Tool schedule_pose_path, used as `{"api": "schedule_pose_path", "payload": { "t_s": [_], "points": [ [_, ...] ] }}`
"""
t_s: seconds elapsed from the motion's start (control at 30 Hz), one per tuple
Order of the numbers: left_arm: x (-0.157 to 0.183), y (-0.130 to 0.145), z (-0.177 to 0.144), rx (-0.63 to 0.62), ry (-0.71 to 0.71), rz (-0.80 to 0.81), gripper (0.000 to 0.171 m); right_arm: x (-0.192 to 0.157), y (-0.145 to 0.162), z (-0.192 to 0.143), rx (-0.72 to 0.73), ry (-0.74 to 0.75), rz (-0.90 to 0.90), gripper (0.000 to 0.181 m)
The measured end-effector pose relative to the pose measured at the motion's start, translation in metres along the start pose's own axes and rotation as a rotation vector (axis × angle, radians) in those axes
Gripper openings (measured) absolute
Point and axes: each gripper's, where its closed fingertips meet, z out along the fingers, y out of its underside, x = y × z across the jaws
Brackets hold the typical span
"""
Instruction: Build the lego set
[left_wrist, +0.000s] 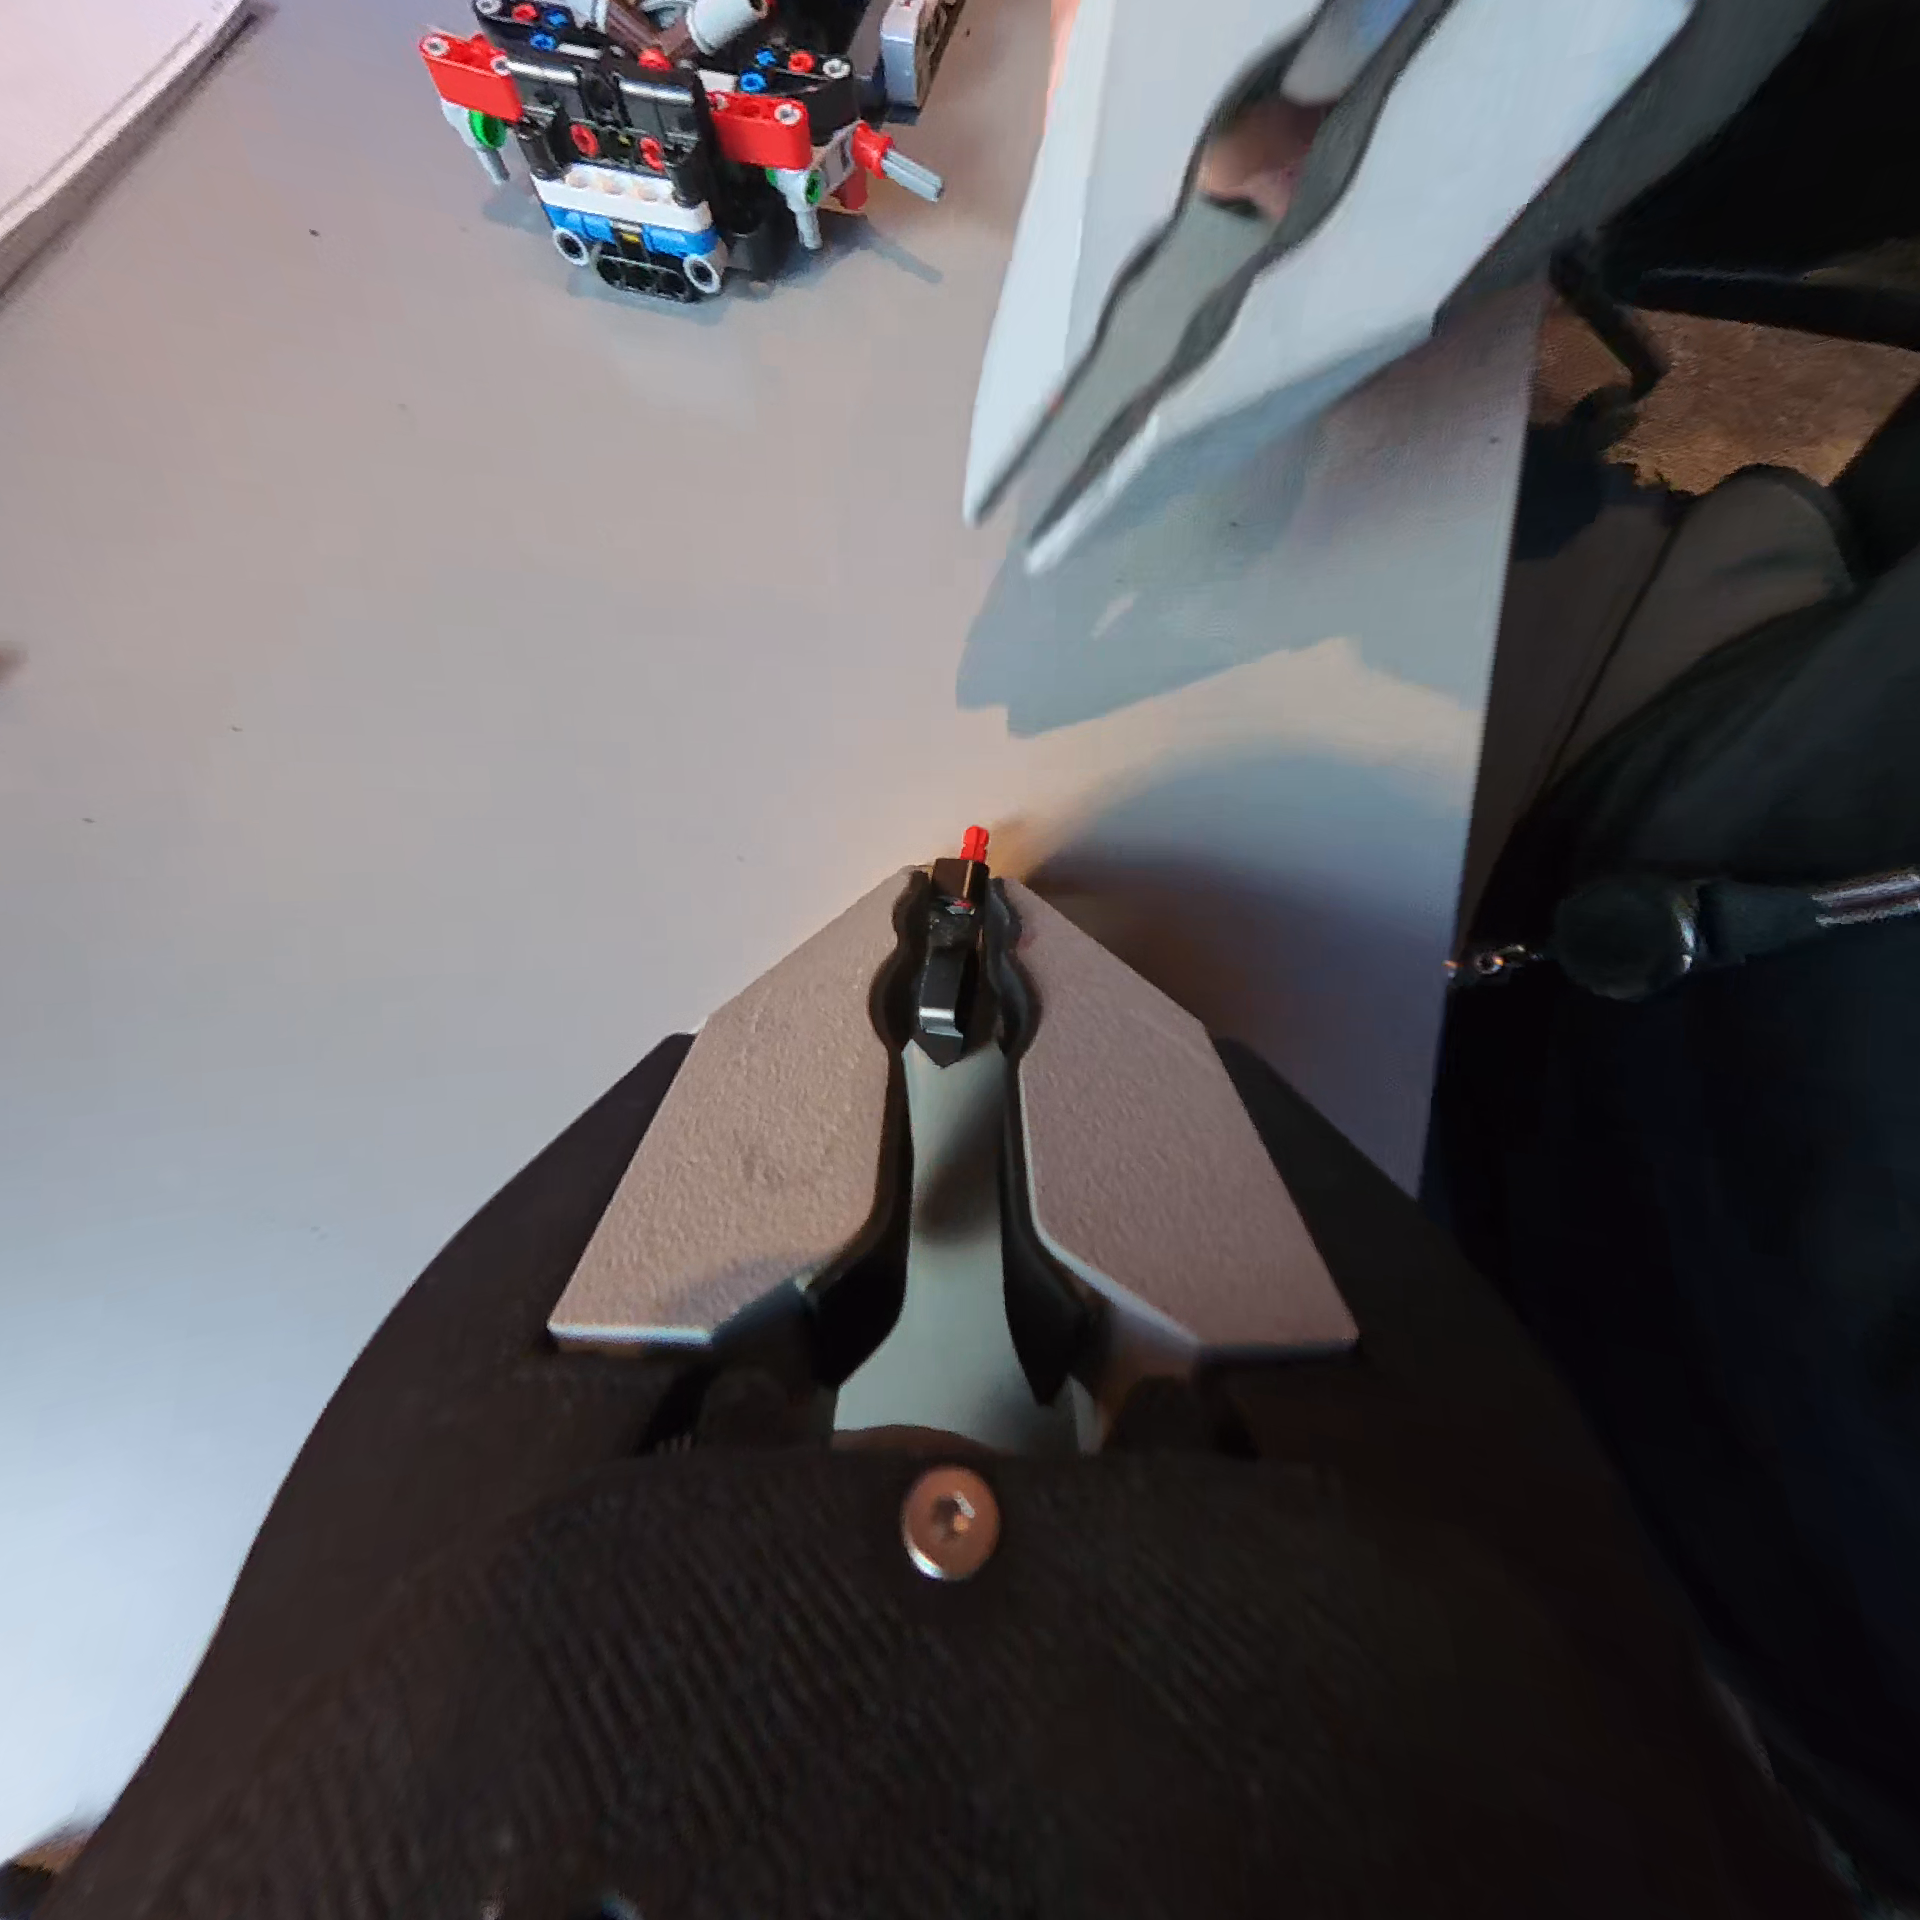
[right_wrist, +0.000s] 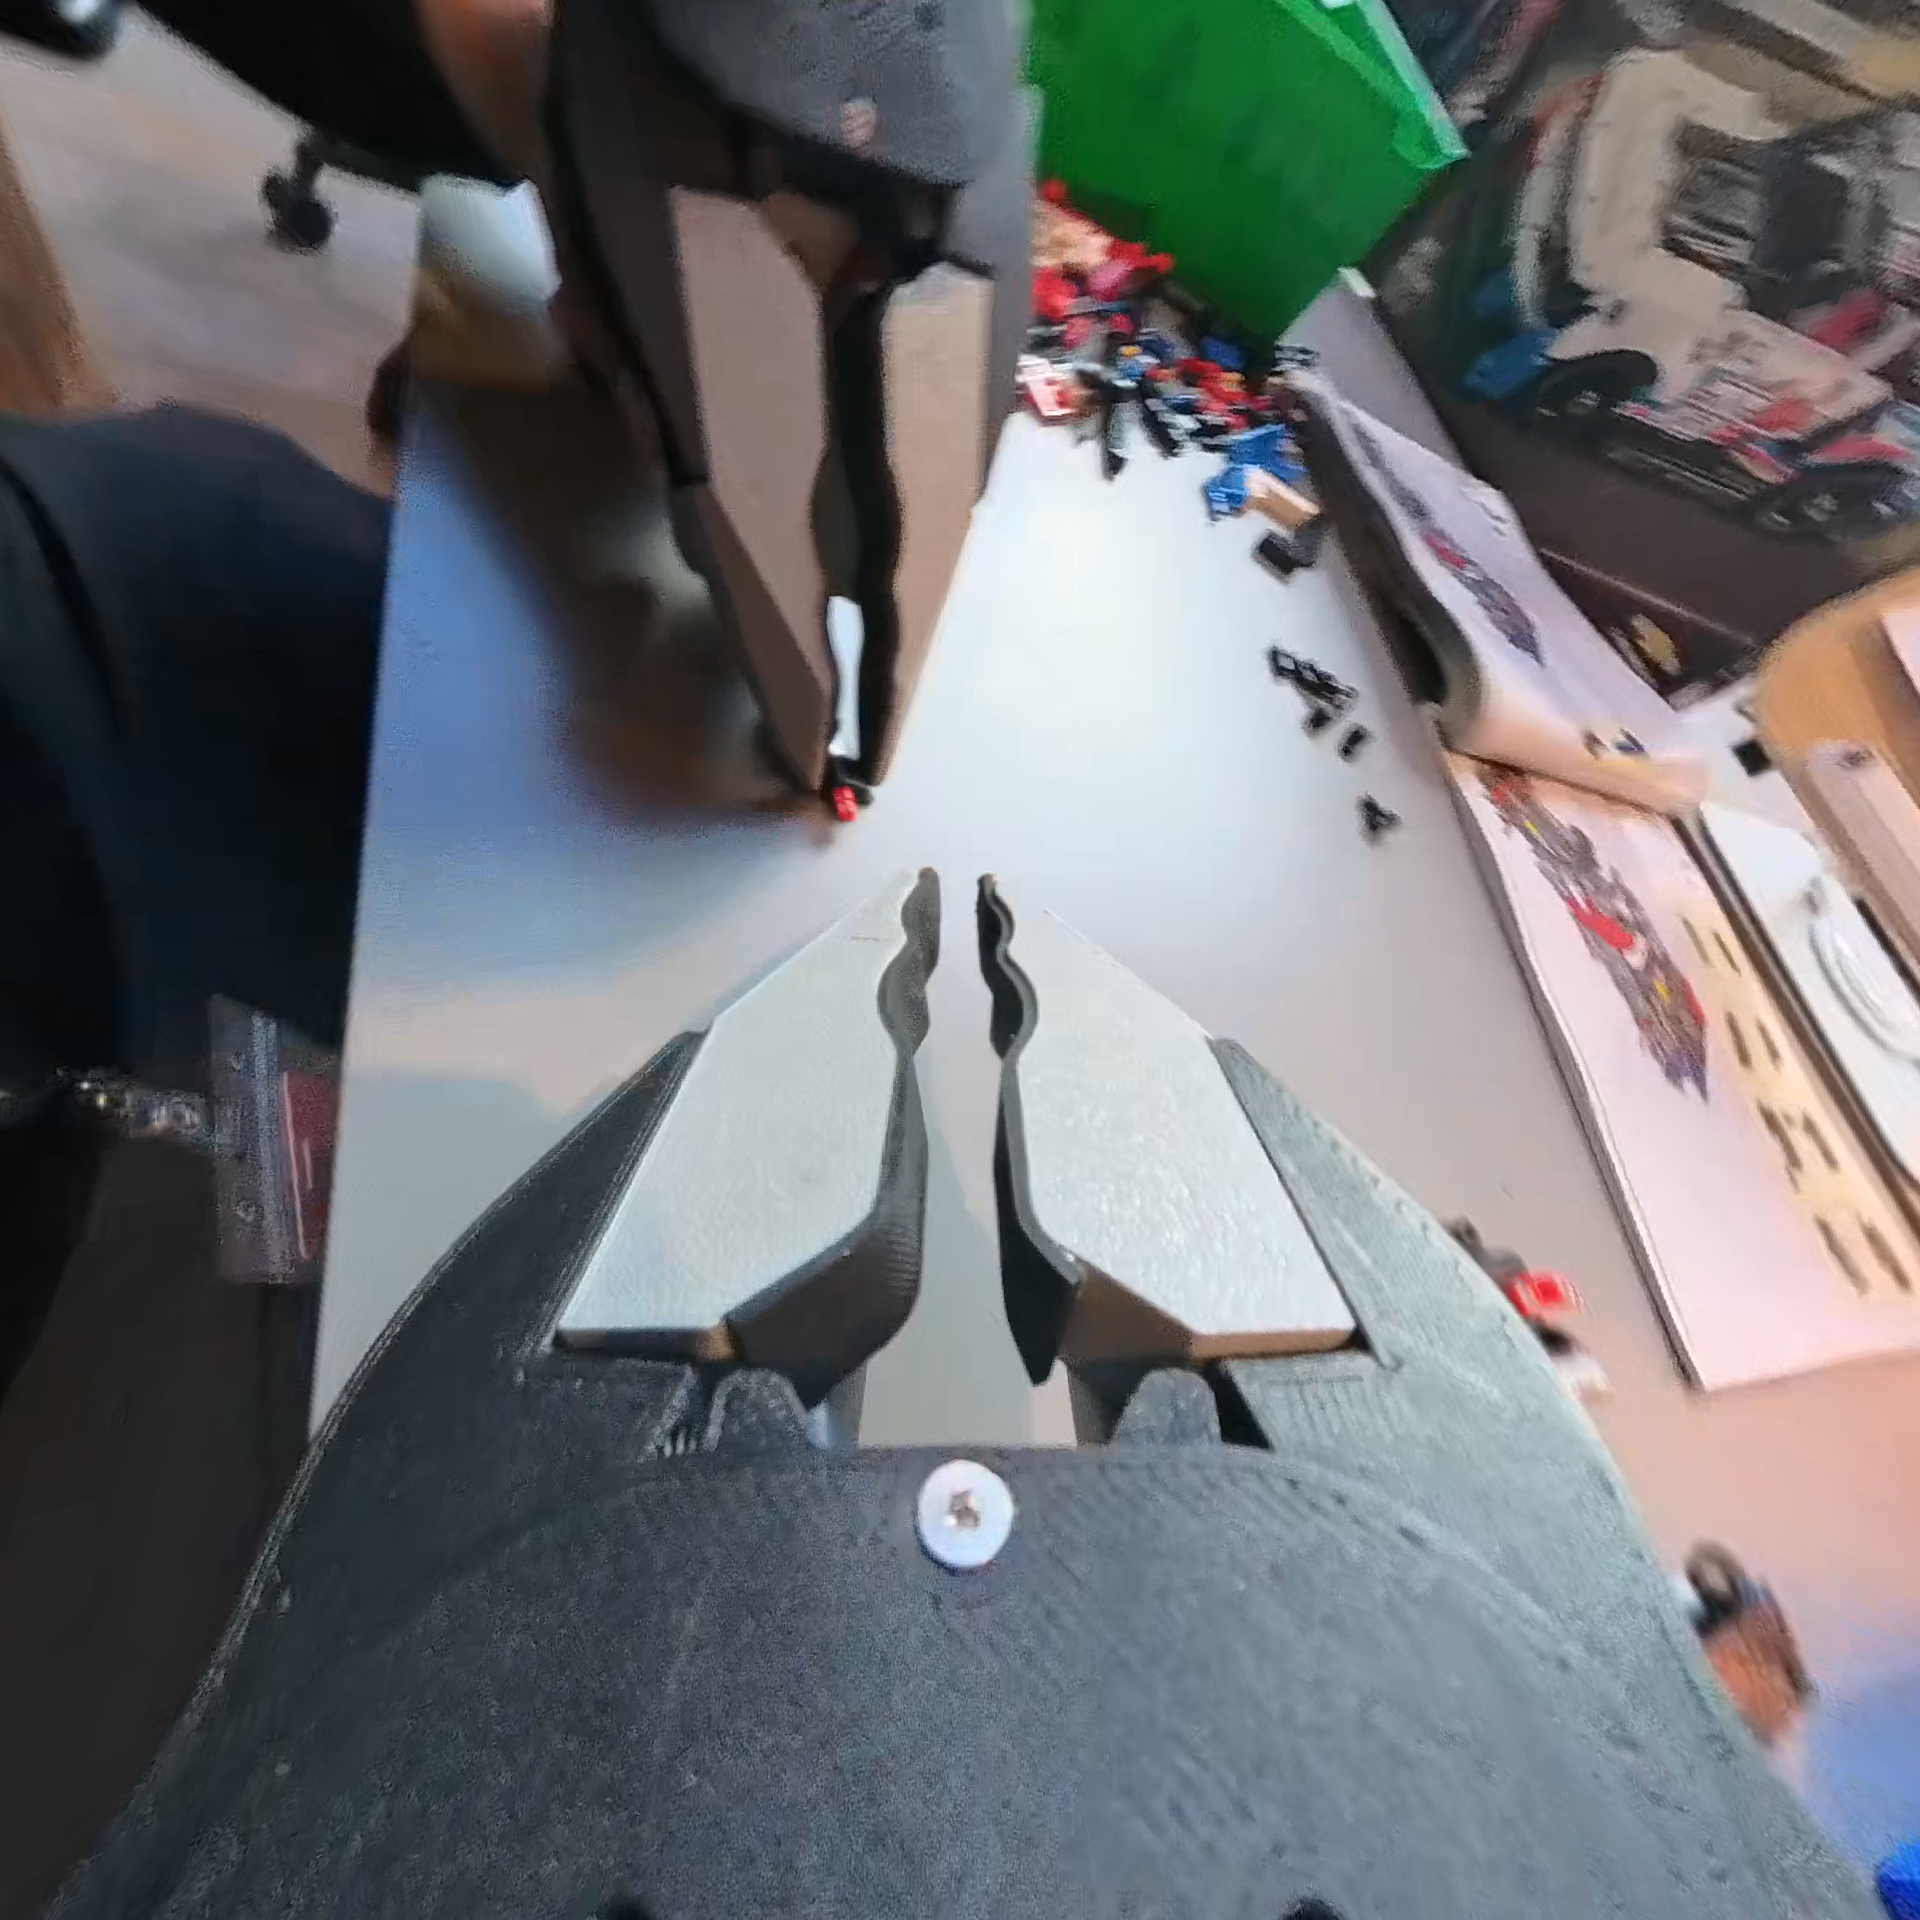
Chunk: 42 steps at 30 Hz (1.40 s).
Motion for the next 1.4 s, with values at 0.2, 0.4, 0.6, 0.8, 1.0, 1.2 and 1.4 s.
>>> {"api": "schedule_pose_path", "payload": {
  "t_s": [0.2, 0.4, 0.6, 0.8, 1.0, 1.2, 1.4],
  "points": [
    [-0.019, -0.013, 0.014, 0.0, -0.021, -0.009, 0.007, 0.065, 0.016, -0.056, 0.147, 0.176, 0.252, 0.004],
    [-0.029, -0.023, 0.023, 0.01, 0.052, -0.089, 0.007, 0.1, 0.026, -0.086, 0.282, 0.22, 0.416, 0.0],
    [-0.037, -0.024, 0.028, -0.002, 0.012, -0.062, 0.014, 0.106, 0.029, -0.087, 0.309, 0.206, 0.473, 0.0],
    [-0.043, -0.025, 0.028, 0.004, -0.006, -0.096, 0.03, 0.104, 0.028, -0.083, 0.304, 0.18, 0.467, 0.0],
    [-0.045, -0.029, 0.023, 0.036, -0.049, -0.073, 0.039, 0.101, 0.024, -0.085, 0.311, 0.186, 0.446, 0.0],
    [-0.045, -0.033, 0.007, 0.111, -0.083, -0.1, 0.043, 0.096, 0.022, -0.088, 0.31, 0.192, 0.42, 0.0],
    [-0.111, -0.033, -0.036, 0.077, -0.334, -0.184, 0.034, 0.095, 0.021, -0.088, 0.315, 0.189, 0.426, 0.0]
  ]
}}
